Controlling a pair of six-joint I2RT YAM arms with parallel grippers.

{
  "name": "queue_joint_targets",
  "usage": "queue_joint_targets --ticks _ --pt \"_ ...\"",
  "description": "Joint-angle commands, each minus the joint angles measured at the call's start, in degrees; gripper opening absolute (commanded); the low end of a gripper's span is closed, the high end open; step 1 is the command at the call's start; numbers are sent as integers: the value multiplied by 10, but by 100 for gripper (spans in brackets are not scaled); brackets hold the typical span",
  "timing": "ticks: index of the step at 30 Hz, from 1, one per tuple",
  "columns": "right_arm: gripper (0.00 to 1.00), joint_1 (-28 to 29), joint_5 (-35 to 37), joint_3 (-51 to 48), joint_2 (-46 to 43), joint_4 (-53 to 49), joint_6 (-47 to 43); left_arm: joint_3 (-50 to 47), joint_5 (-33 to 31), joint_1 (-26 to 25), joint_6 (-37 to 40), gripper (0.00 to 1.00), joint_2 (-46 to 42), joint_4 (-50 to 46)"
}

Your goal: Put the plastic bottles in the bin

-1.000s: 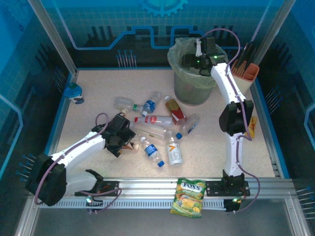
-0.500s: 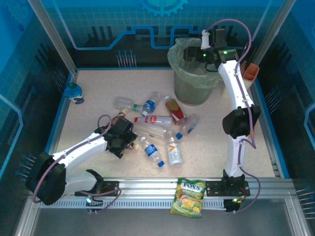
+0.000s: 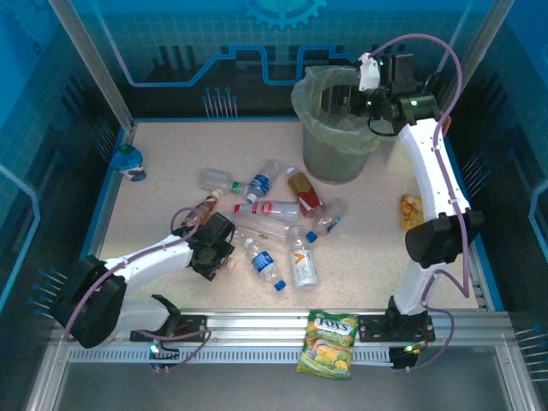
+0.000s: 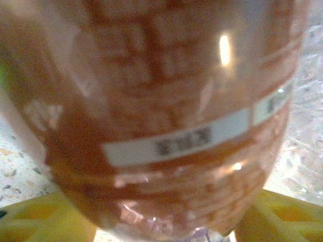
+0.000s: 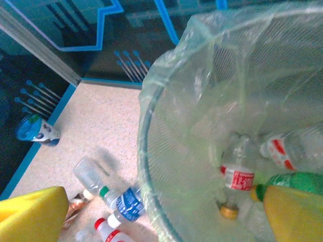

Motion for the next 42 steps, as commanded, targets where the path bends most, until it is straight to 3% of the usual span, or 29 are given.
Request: queue_joint_targets --ticks 1,15,21,26,30,33,37,42 --pt "100 6 -42 -44 -48 20 17 -6 -10 -4 -7 62 16 22" --pt "100 -7 -78 -197 -143 83 76 38 -27 -4 32 50 -4 -28" --pt "97 26 -115 -227 -165 112 94 114 -83 -1 166 36 -68 -45" --pt "97 77 -123 -240 -166 133 104 188 -70 19 275 30 -95 -50" --pt "96 127 -136 -246 -149 147 121 230 -24 33 321 29 -97 -37" --pt "96 161 -137 -242 -128 152 134 233 72 35 398 27 -97 62" --pt "95 207 -59 -235 -108 141 109 227 192 38 475 19 -89 195" --pt "95 211 -111 -260 -92 201 162 219 302 42 485 17 -61 304"
